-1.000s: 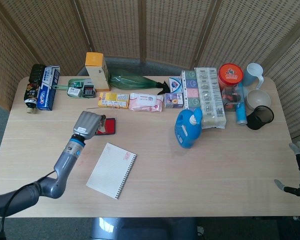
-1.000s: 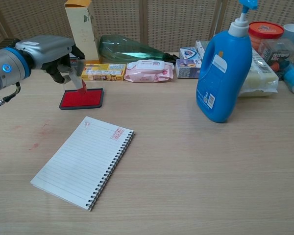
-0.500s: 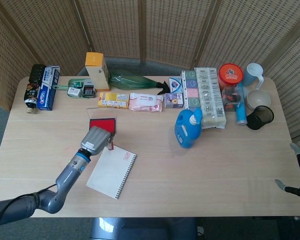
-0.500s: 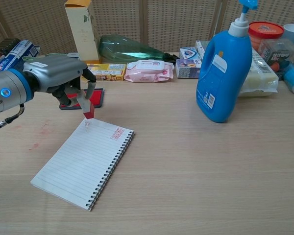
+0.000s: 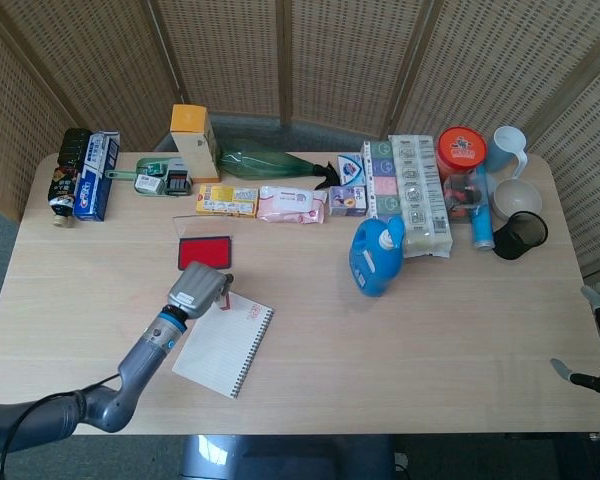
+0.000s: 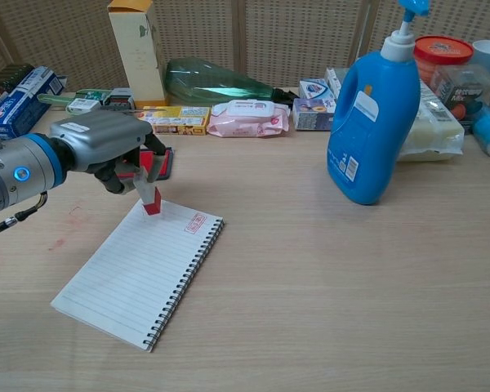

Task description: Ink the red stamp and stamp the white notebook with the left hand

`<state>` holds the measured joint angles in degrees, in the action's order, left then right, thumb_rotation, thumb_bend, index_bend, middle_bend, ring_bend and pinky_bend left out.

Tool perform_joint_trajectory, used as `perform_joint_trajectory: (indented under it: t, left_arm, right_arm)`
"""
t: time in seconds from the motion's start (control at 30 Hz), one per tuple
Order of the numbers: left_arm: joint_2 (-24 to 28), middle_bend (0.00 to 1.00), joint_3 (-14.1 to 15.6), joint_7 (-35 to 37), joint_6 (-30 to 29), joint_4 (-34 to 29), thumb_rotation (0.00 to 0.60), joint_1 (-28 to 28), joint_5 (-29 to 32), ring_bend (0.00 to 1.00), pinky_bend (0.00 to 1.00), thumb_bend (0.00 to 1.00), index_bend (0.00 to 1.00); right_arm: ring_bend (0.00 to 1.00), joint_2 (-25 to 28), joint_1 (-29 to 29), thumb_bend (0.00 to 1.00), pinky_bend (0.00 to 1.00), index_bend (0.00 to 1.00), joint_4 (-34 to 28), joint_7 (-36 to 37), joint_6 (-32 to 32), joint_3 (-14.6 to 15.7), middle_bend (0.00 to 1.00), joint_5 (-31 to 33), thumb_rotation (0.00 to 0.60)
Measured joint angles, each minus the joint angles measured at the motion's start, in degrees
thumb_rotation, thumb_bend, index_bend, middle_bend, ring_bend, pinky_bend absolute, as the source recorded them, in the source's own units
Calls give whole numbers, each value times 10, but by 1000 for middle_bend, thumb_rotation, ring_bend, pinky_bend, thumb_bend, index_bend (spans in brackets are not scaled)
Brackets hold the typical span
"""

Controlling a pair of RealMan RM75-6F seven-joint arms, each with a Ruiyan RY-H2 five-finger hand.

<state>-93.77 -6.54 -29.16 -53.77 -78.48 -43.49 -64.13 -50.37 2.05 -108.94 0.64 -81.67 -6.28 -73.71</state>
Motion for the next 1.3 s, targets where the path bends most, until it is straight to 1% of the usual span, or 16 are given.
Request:
perform_joint_trajectory:
  t: [0.37,0.93,1.17,1.3]
  left_arm:
    - [-15,1000,1,-11,9,20,600,-5,17,1000,1000,401,599]
    - [-48,1000,5,-20,27,71,600,-12,33,1000,1000,401,599]
    - [-54,1000,5,-20,31,80,600,-14,38,1000,1000,400,600]
    - [-50,1000,3,-16,27,73,600,-13,34,1000,1000,401,599]
  right_arm:
    - [0,2,-1,79,0,63,1,4,-1,0,22,0,600]
    - [0,1,1,79,0,63,2,3,2,0,22,1,600]
    - [0,1,0,79,0,63,2,4,1,0,22,1,600]
    - [0,1,1,80,0,63,2,5,2,0,22,1,600]
